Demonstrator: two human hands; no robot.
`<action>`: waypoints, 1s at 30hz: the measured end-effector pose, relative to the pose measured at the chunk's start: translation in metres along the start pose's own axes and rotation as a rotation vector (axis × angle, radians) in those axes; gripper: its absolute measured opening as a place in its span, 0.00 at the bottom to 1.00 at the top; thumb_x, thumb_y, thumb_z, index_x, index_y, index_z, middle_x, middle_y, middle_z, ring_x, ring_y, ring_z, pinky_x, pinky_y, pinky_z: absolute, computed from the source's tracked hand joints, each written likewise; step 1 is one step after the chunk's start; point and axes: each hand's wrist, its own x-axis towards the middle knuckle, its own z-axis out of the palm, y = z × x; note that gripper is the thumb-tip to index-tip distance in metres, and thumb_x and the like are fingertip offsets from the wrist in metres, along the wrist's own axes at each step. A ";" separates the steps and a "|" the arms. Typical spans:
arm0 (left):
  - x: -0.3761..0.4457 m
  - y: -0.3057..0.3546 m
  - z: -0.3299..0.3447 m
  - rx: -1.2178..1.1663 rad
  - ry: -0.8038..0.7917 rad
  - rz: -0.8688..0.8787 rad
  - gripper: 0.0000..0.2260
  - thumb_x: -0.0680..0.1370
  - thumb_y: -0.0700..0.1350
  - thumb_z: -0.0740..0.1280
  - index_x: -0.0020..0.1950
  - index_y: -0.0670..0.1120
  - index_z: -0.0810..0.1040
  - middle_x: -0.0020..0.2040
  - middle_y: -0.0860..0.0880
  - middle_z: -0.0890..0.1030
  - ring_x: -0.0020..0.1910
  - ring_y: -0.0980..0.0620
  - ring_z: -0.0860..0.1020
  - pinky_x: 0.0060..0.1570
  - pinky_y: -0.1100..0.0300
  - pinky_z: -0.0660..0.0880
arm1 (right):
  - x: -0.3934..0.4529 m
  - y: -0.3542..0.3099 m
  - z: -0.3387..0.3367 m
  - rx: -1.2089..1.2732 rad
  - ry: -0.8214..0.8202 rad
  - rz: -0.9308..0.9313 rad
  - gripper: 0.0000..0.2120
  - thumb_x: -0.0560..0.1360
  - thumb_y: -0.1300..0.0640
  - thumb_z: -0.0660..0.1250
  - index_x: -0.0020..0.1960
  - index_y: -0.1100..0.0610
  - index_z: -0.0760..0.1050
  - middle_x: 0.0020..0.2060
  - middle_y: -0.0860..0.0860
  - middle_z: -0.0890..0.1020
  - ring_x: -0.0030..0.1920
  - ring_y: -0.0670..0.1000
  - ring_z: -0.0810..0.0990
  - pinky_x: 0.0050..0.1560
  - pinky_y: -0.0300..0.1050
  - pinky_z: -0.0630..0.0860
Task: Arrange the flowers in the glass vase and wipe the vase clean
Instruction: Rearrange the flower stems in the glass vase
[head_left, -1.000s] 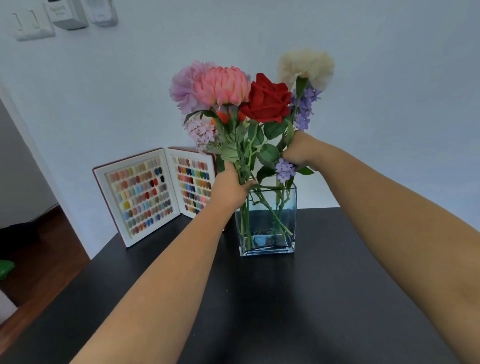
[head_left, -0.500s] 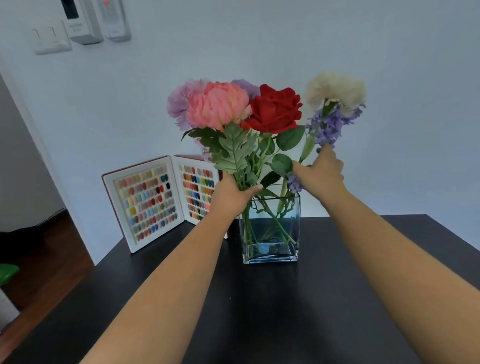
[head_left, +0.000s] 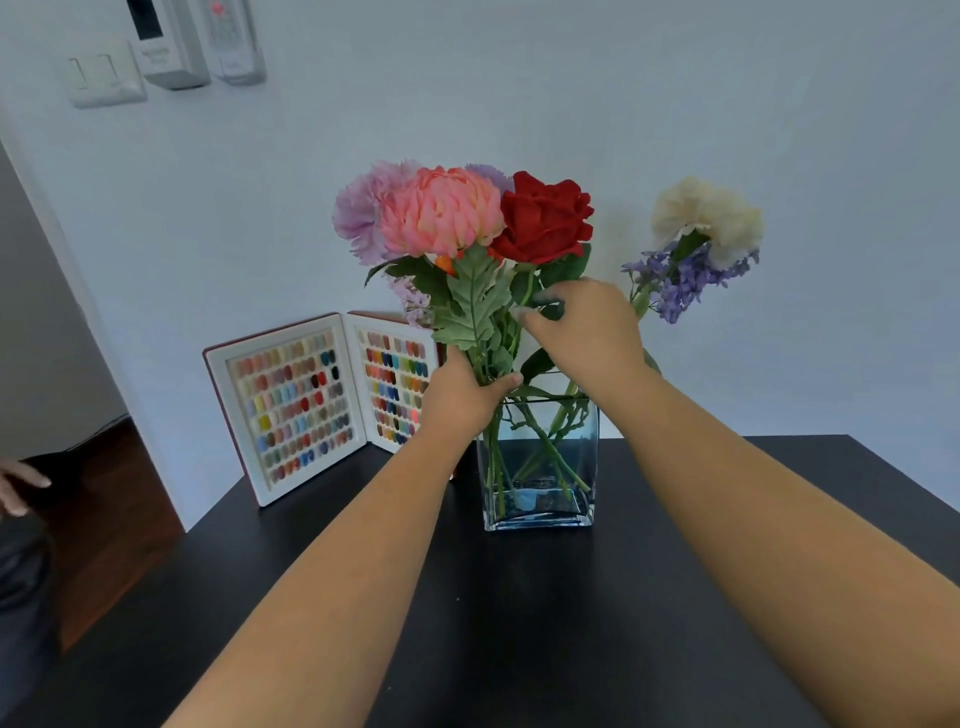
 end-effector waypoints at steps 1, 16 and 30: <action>0.000 0.000 0.000 -0.002 -0.005 0.001 0.30 0.70 0.59 0.77 0.62 0.44 0.69 0.57 0.45 0.82 0.54 0.44 0.81 0.52 0.48 0.80 | 0.004 -0.002 0.002 -0.032 0.006 -0.009 0.17 0.73 0.42 0.67 0.53 0.52 0.83 0.46 0.54 0.84 0.50 0.57 0.79 0.49 0.52 0.76; -0.003 0.001 -0.011 0.050 -0.073 0.034 0.15 0.76 0.53 0.72 0.53 0.43 0.79 0.40 0.49 0.80 0.42 0.48 0.80 0.37 0.62 0.74 | 0.040 -0.007 -0.010 -0.293 -0.281 -0.011 0.09 0.75 0.56 0.61 0.38 0.58 0.69 0.38 0.55 0.71 0.42 0.58 0.71 0.41 0.47 0.66; -0.013 0.002 -0.041 0.001 -0.155 0.154 0.13 0.81 0.48 0.67 0.61 0.41 0.80 0.63 0.41 0.79 0.70 0.39 0.70 0.69 0.44 0.68 | 0.033 -0.013 0.021 0.082 -0.338 0.002 0.13 0.75 0.56 0.67 0.33 0.60 0.73 0.26 0.51 0.70 0.31 0.52 0.69 0.30 0.43 0.65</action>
